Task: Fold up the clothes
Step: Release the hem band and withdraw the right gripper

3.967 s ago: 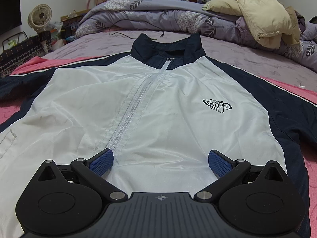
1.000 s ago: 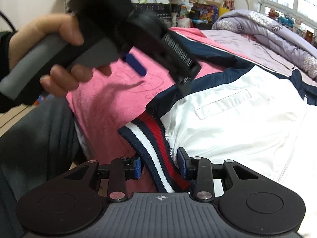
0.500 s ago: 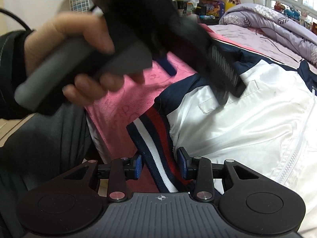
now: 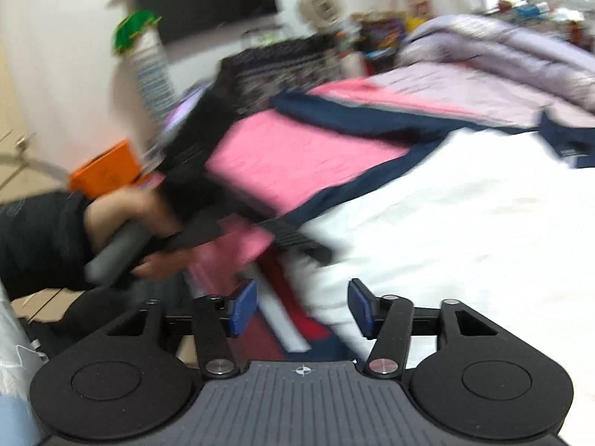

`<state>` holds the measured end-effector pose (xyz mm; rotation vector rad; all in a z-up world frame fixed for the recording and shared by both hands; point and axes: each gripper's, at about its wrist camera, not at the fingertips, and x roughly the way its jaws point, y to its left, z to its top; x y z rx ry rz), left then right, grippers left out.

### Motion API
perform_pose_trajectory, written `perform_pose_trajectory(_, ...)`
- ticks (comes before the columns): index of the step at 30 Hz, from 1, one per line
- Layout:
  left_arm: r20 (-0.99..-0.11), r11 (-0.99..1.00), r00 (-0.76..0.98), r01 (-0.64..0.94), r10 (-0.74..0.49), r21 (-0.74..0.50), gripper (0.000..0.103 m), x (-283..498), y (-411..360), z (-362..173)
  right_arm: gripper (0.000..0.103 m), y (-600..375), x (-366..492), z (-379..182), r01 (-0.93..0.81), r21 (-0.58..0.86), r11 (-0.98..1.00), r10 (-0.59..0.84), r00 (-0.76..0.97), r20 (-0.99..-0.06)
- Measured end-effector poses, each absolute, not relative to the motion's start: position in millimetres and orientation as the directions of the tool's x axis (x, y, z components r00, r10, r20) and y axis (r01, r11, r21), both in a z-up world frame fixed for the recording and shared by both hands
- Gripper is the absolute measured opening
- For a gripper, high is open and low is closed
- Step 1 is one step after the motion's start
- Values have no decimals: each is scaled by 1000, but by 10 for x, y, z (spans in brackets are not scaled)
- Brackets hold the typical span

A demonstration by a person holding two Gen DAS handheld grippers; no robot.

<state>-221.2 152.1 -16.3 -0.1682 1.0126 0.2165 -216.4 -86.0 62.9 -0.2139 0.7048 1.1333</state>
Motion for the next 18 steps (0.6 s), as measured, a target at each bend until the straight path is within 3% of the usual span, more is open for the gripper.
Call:
perform_pose_trajectory(5,-871,965,483,-259,93,-40,103,-2320,1563,-85,59,-1320,-1776,445,-719,67,692,562,477,-676)
perform_pose_trajectory(11,-841,971,528,-238,120,-11,102,-2181,1538,276,60,-2085,-1995,93,-640,-37,768,365,485,-795)
perform_pose_trajectory(18,-809,992,585,-125,65,-11,102,-1861,1137,414,65,-2198,-2060,500,-584,-57,810,361,573,-736)
